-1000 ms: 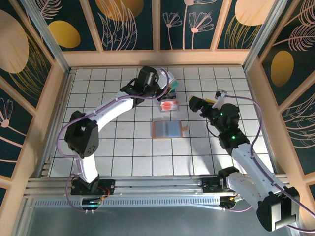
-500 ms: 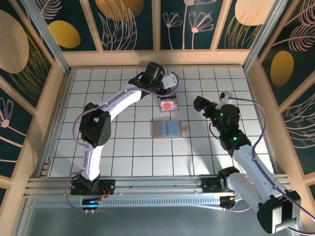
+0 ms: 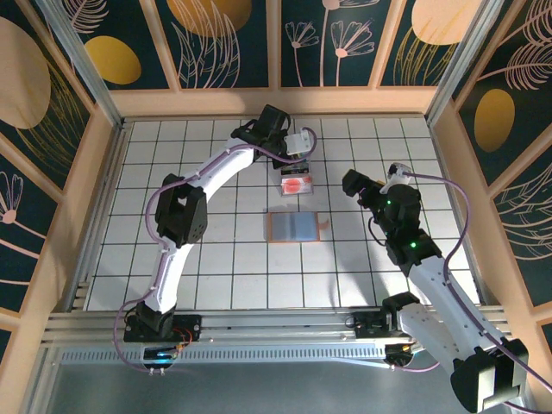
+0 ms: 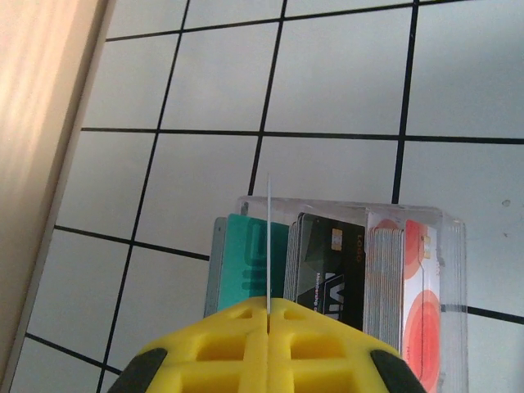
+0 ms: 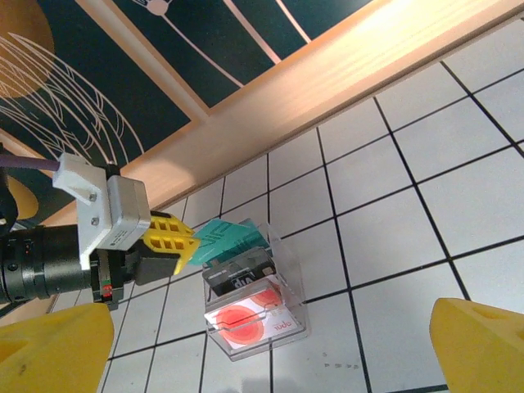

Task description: Take the credit cards out of the card holder

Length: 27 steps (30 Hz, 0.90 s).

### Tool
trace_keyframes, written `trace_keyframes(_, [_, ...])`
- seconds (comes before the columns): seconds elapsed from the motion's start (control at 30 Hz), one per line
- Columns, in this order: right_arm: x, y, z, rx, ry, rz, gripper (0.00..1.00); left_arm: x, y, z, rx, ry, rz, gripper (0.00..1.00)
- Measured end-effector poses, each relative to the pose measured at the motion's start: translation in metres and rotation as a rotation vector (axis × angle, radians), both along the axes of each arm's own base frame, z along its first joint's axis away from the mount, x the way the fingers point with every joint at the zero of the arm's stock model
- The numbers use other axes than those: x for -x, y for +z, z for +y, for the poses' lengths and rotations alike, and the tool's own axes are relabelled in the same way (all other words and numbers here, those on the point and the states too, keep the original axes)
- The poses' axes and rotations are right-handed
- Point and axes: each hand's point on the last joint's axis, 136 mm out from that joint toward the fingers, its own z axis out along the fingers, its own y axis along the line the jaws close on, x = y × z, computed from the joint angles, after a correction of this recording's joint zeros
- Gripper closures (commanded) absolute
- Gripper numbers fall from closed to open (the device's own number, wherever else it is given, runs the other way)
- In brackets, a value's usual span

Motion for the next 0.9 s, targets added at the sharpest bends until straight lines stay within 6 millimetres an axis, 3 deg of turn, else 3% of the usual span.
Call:
trace_keyframes(0.23, [0.0, 0.0, 0.0, -0.003, -0.001, 0.002, 0.01, -0.002, -0.012, 0.001, -0.032, -0.015, 0.019, 1.0])
trace_keyframes(0.9, [0.001, -0.002, 0.0, -0.019, -0.006, 0.012, 0.01, -0.021, -0.021, 0.008, -0.064, 0.001, -0.012, 1.0])
